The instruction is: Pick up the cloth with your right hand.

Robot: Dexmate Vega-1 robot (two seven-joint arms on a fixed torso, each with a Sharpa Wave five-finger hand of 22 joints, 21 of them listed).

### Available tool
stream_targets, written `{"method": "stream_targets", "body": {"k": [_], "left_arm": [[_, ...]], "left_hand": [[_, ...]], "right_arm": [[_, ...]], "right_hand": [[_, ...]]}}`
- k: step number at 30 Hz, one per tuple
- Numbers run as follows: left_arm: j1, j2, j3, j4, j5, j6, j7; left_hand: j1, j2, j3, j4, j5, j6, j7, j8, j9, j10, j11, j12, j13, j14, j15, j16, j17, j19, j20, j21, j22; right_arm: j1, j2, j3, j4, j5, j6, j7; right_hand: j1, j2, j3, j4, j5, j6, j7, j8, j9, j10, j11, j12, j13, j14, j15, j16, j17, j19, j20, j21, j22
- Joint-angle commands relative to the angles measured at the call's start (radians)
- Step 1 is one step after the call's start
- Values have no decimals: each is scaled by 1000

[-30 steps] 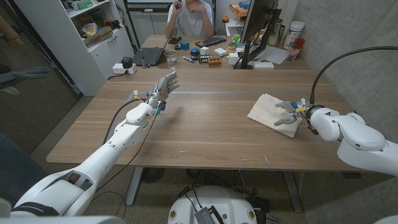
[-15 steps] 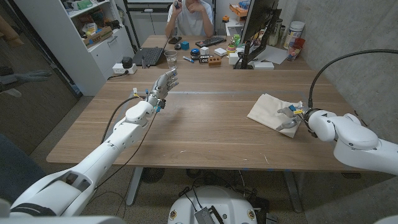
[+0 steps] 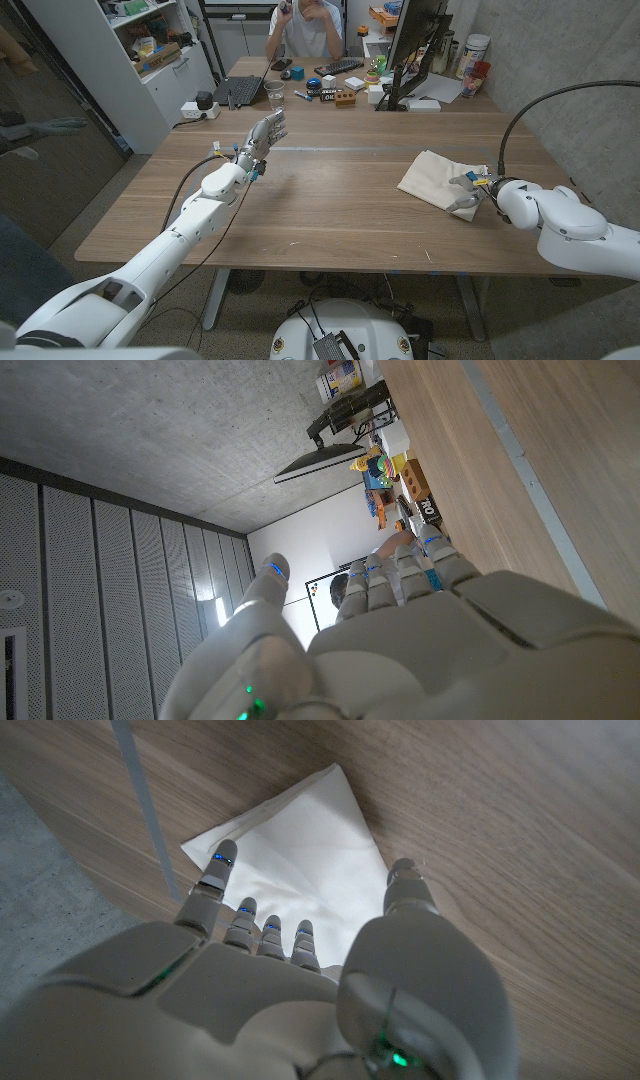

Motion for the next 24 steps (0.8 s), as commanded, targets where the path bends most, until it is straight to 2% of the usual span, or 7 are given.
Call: {"method": "stream_targets", "body": {"k": [1,7,16,21,24], "left_arm": [[1,0,4,-11,9,6,9],[2,4,4,-16,12,9,13],[0,2,5,-16,10,11,10],[-1,-3,5,-15,10,7,10],[-1,-1,7,-17,12,9,10]], "left_hand": [[5,4,5,-1,8,5,0,4,5,3,-4,6,-1,-2,-1,6,3,-5,10,5,3],[5,4,5,0,8,3,-1,3,5,3,-6,6,-1,-1,-1,6,3,-6,11,5,3],[5,4,5,0,8,4,1,3,5,2,-6,6,-1,-1,-3,6,3,-7,11,5,3],[4,4,5,0,8,4,0,3,5,2,-6,6,-1,-1,-3,6,3,-7,11,6,3],[4,4,5,0,8,4,1,3,5,1,-5,6,-1,-1,-3,6,3,-7,12,6,3]], "right_arm": [[32,-6,-46,24,37,5,-26],[58,-7,-77,36,33,5,1],[52,-20,-74,44,78,16,-39],[52,-25,-77,46,90,21,-56],[49,-27,-77,47,94,21,-75]], "right_hand": [[2,-10,0,3,6,10,-3,7,3,9,1,7,5,9,3,6,3,14,-1,-2,1],[3,-10,1,3,7,11,-4,7,3,9,0,8,5,12,2,7,3,18,-1,-3,1],[5,-6,2,5,11,19,-4,10,3,16,2,11,4,29,-3,15,3,28,-2,-1,2],[10,-4,5,5,15,31,-8,14,3,34,-1,18,4,59,-10,26,3,51,-5,4,3],[18,0,8,4,19,47,-12,18,3,60,-2,28,4,90,-18,37,4,83,-6,12,4]]}}
